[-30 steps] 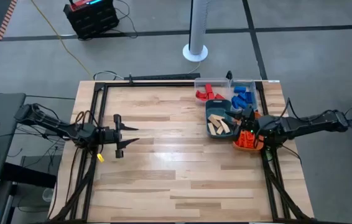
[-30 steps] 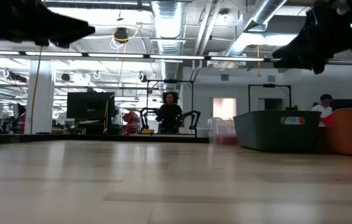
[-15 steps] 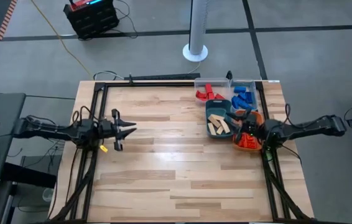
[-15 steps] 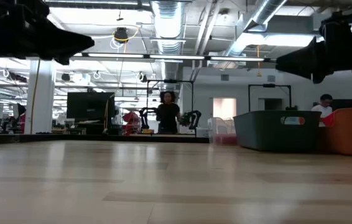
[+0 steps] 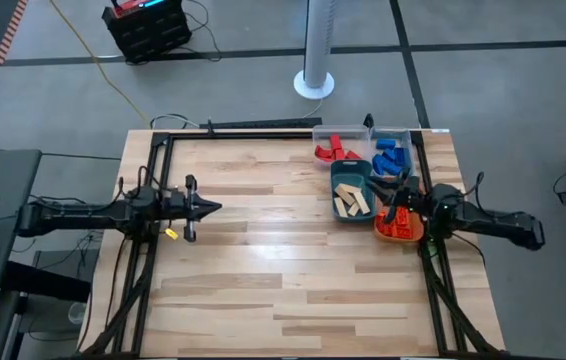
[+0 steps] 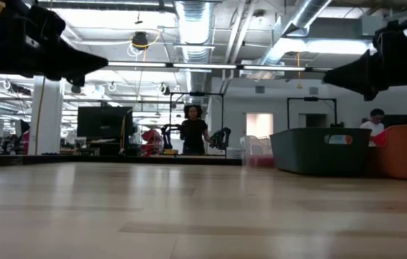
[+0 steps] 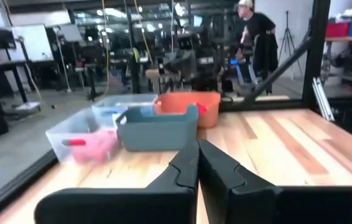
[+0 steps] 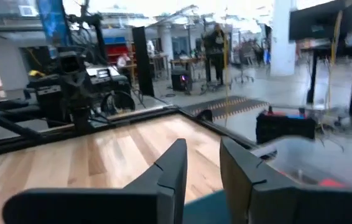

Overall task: Sort blocks
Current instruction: Return to home position

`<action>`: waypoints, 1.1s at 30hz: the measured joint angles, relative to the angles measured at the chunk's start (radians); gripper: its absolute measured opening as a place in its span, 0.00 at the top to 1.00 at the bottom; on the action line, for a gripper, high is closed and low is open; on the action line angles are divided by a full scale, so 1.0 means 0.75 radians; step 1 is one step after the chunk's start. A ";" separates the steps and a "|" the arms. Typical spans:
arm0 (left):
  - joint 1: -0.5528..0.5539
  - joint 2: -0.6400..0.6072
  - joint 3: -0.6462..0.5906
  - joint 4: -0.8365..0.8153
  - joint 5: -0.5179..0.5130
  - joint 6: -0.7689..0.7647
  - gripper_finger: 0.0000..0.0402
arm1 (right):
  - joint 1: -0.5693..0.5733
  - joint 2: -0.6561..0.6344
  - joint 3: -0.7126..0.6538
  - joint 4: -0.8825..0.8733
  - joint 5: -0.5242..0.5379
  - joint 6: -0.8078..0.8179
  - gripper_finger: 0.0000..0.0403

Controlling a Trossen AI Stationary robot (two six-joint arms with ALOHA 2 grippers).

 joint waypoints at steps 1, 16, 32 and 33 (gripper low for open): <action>-0.001 0.000 -0.001 -0.016 0.000 -0.003 0.99 | -0.009 0.002 0.001 0.005 -0.005 0.022 0.77; -0.017 -0.075 -0.003 -0.203 -0.092 0.034 1.00 | 0.014 0.010 0.002 -0.011 -0.015 0.269 0.77; -0.017 -0.074 -0.004 -0.406 -0.114 -0.161 1.00 | 0.014 0.010 0.003 -0.015 -0.012 0.269 0.77; -0.017 -0.075 -0.004 -0.425 -0.114 -0.161 1.00 | 0.014 0.010 0.003 -0.015 -0.011 0.269 0.77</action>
